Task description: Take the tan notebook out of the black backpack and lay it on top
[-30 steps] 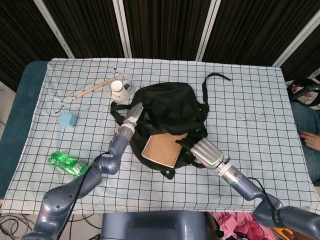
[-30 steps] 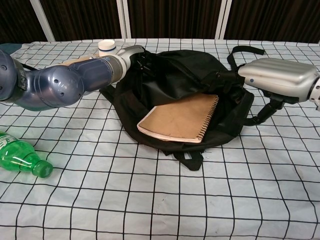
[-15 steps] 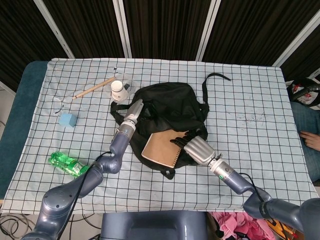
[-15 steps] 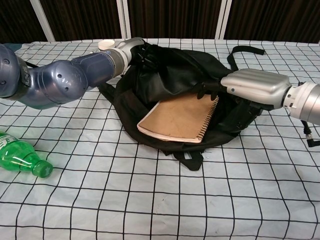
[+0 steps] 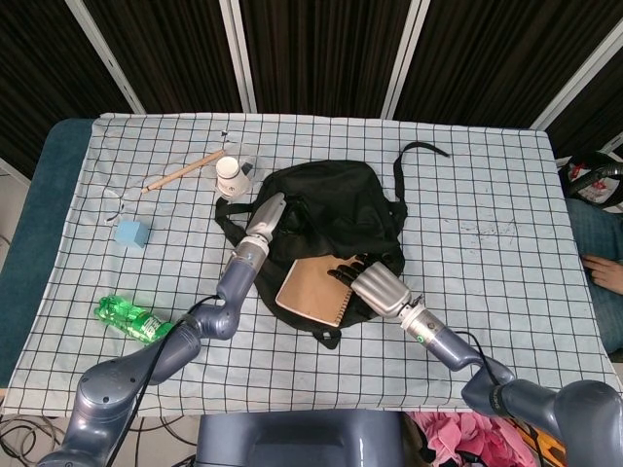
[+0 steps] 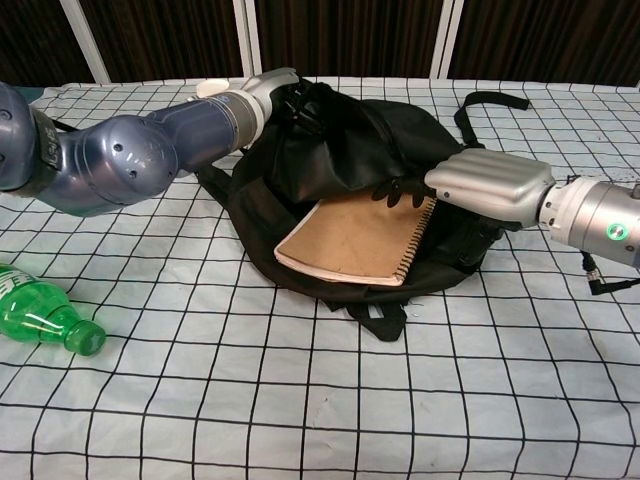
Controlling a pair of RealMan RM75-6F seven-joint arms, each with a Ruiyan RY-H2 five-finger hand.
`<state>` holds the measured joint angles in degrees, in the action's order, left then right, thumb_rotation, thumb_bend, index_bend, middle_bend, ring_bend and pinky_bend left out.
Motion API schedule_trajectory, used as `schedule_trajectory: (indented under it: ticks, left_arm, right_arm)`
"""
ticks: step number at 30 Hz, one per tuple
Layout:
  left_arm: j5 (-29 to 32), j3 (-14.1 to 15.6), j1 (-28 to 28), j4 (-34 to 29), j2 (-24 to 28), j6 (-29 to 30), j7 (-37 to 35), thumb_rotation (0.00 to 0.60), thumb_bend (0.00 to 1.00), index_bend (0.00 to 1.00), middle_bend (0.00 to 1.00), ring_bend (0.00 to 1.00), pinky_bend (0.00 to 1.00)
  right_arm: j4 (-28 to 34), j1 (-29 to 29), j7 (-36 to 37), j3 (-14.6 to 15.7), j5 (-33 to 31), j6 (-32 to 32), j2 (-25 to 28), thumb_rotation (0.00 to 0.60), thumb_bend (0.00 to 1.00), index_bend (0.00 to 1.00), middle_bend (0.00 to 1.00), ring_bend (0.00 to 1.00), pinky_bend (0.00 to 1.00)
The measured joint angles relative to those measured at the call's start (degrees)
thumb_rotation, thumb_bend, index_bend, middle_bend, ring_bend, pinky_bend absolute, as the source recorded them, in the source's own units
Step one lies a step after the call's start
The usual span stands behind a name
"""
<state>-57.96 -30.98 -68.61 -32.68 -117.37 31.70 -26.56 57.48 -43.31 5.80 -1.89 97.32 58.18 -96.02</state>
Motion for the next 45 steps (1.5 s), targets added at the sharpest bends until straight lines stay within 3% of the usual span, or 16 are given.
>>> schedule_trajectory:
  ticks: [14, 19, 27, 33, 45]
  left_arm:
    - [0.8, 1.0, 1.3, -4.2, 1.2, 1.5, 3.5, 0.6, 0.47, 0.68, 0.7, 0.33, 0.23]
    - [1.0, 1.2, 1.7, -5.4, 1.4, 2.0, 4.3, 0.6, 0.47, 0.68, 0.7, 0.33, 0.23]
    - [1.3, 1.3, 2.2, -7.4, 2.2, 2.7, 5.3, 0.6, 0.47, 0.68, 0.7, 0.33, 0.23]
    - [1.5, 1.5, 2.5, -8.8, 2.9, 3.2, 6.4, 0.6, 0.47, 0.68, 0.7, 0.33, 0.23]
    - [2.2, 1.7, 2.9, -10.2, 3.7, 3.8, 7.9, 0.6, 0.47, 0.68, 0.7, 0.33, 0.22]
  right_arm:
    - [-3.2, -1.5, 2.3, 1.4, 0.1, -0.1, -4.4, 0.6, 0.18, 0.15, 0.2, 0.27, 0.19]
    - [-7.8, -1.5, 2.9, 0.6, -0.2, 2.2, -8.5, 0.6, 0.18, 0.17, 0.23, 0.28, 0.19]
    - [-15.0, -1.9, 5.0, 0.5, -0.9, 3.2, -12.9, 0.6, 0.27, 0.27, 0.29, 0.33, 0.2]
    - [-17.6, -2.0, 8.4, 0.0, -1.8, 4.3, -15.0, 0.6, 0.39, 0.37, 0.36, 0.38, 0.23]
    - [-21.1, -1.6, 12.0, -0.8, -3.3, 6.5, -17.4, 0.6, 0.5, 0.54, 0.49, 0.48, 0.3]
